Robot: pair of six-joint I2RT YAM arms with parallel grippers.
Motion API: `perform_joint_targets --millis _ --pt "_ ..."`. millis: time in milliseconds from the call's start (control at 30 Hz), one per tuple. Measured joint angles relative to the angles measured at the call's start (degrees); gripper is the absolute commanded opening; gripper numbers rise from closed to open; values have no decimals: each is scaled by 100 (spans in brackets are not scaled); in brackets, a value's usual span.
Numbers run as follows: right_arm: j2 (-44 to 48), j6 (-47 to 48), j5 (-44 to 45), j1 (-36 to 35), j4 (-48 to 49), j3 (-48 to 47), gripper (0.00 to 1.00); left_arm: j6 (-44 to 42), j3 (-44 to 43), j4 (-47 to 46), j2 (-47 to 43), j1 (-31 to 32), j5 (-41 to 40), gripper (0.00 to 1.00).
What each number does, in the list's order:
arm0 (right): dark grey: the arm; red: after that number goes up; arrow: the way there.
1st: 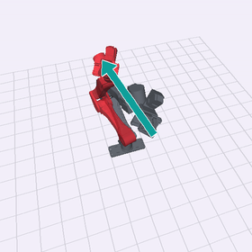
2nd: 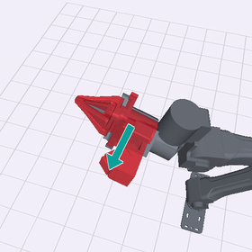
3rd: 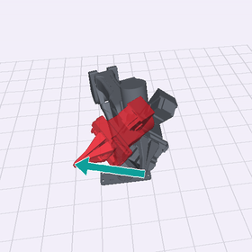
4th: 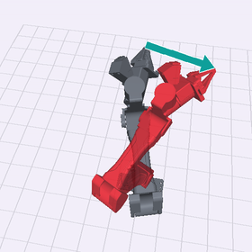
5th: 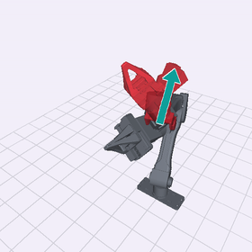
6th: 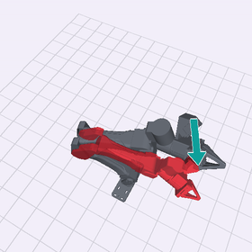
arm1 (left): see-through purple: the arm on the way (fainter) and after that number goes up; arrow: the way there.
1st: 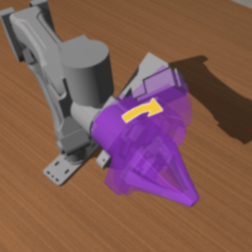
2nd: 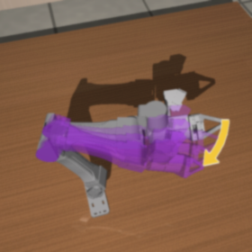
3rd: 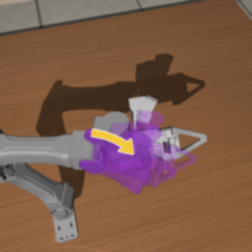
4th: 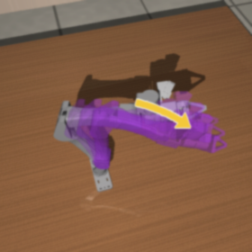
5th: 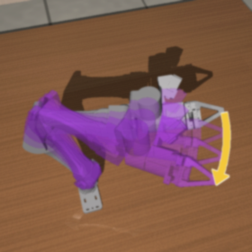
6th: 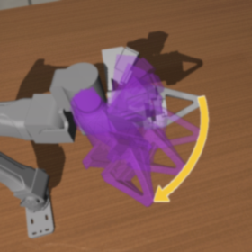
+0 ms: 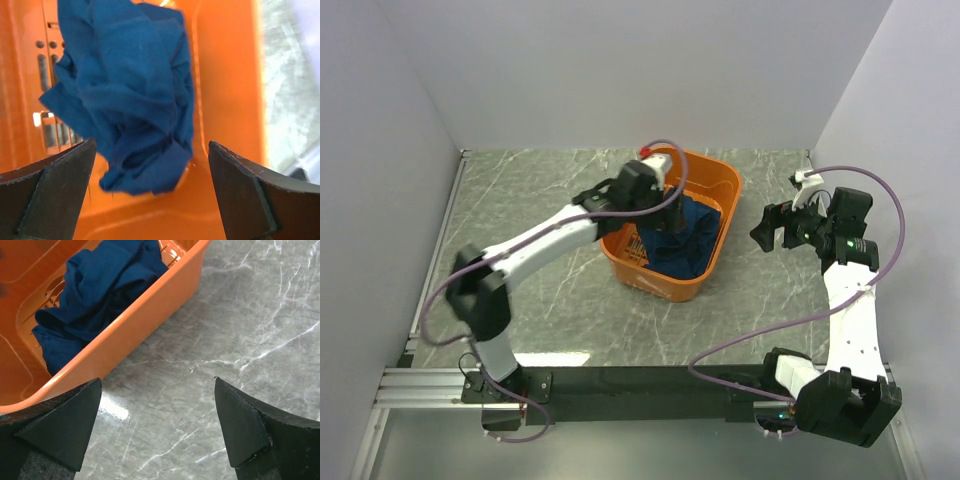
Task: Fold and stack the t-shirts
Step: Grab the tshirt from the pile
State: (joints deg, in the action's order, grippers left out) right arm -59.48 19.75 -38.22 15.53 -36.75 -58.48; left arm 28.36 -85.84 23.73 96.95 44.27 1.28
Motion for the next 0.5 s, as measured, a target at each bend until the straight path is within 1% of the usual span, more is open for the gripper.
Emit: perform_joint_targets --millis 133,233,300,333,367,400,433,467,500 --pt "0 -48 -22 0 24 0 100 -2 -1207 361 1294 179 -315 99" --pt "0 -66 -28 0 63 24 100 -9 -1947 610 2072 243 -490 99" --pt "0 -79 -39 0 81 70 100 -11 -2463 881 2570 267 -621 92" --pt "0 -83 -42 0 79 87 100 -17 -2708 1001 2830 273 -682 86" --pt "0 -85 -39 0 76 94 100 -22 -2879 1091 3042 284 -737 67" --pt "0 -85 -44 0 81 96 100 -33 -2949 1137 3167 289 -785 50" --pt "2 -83 -48 2 81 96 100 -83 -2955 1178 3252 295 -850 29" --pt "2 -83 -50 2 81 96 100 -76 -2955 1237 3300 297 -890 1" --pt "2 -83 -52 2 81 96 100 -168 -2955 1300 3316 297 -929 0"
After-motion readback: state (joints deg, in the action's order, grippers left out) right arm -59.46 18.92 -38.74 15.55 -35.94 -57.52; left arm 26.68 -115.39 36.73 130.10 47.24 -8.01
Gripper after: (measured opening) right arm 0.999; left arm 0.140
